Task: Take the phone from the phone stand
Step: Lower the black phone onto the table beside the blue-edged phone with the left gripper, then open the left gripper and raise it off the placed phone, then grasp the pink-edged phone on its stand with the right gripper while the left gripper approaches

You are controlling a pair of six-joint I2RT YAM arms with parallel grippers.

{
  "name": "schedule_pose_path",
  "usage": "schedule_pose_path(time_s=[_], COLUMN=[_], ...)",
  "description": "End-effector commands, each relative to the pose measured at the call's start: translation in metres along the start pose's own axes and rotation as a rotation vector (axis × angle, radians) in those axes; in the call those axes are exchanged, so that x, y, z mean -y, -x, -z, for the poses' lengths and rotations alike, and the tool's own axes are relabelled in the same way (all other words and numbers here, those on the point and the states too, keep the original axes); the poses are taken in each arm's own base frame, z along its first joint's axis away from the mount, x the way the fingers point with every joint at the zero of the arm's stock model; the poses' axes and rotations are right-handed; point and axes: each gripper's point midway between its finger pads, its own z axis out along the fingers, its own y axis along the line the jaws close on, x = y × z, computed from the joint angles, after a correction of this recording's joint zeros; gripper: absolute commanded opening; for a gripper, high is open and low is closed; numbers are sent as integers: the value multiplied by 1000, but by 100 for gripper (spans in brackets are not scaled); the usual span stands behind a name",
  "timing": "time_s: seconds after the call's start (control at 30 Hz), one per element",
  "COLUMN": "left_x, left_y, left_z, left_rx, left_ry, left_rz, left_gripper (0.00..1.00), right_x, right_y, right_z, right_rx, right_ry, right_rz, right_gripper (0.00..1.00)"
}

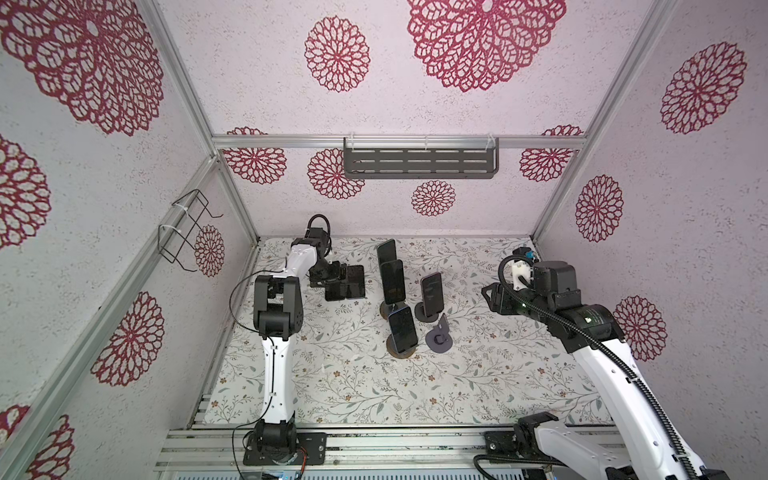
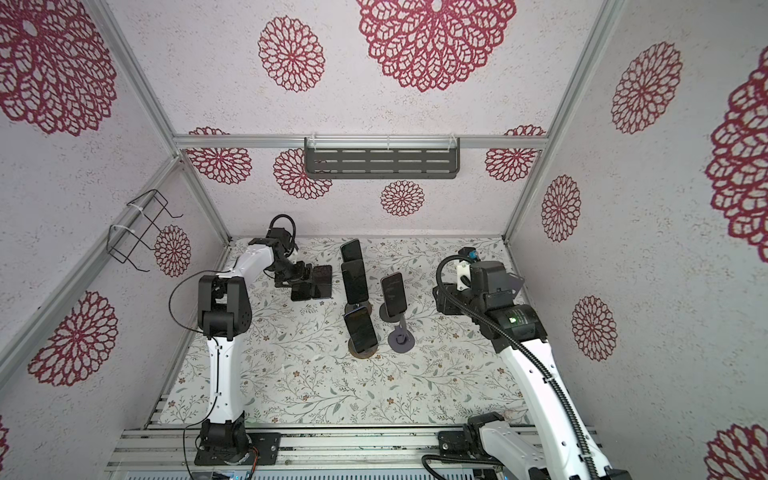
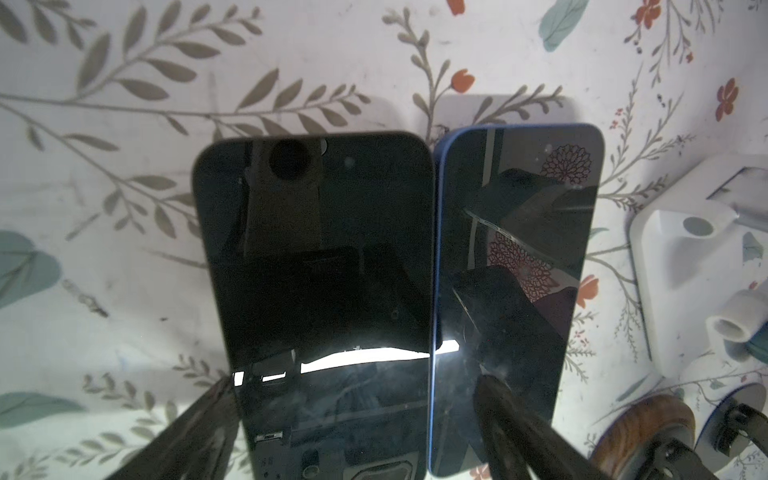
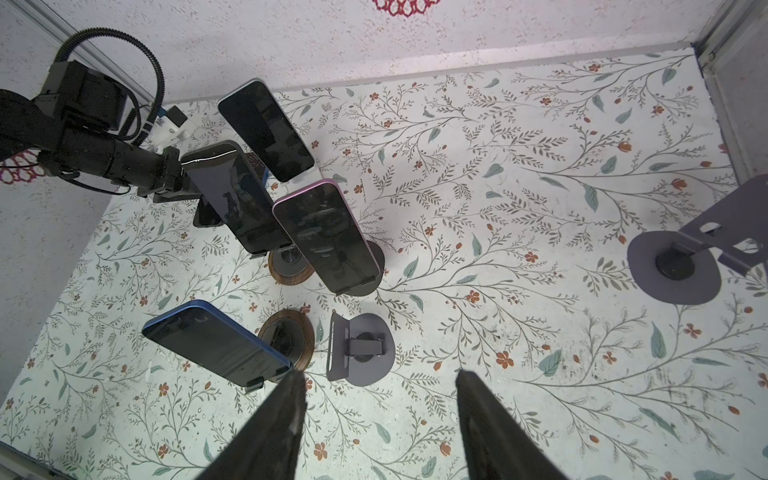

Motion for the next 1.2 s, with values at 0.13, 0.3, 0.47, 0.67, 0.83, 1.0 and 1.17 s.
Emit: schedule_pose_path(time_s=[0.13, 0.3, 0.47, 0.67, 0.83, 1.0, 1.17], left_x=[12, 16, 26, 47, 76, 98, 137], left_y=[8, 20, 31, 15, -35, -93, -141], left_z=[24, 57, 106, 167, 198, 225, 226], left_rx=[43, 115, 245, 377, 444, 470, 465], left_ry=[2, 22, 31, 19, 5, -121, -277], left_rz=[-25, -57, -75, -133, -238, -244, -297], left_gripper=[94, 95, 96, 95, 92, 88, 88], right_x=[1, 4, 5, 7, 5, -30, -30], right_y=[1, -4, -11, -16, -19, -18, -4], right_z=[2, 1, -1, -4, -11, -23, -42], right_rx=[14, -7, -29, -44, -58, -108, -92], right_ry=[0, -16, -15, -22, -4, 197, 176], right_rz=[9, 16, 5, 0, 17, 53, 51], right_gripper=[61, 61, 61, 61, 61, 62, 62])
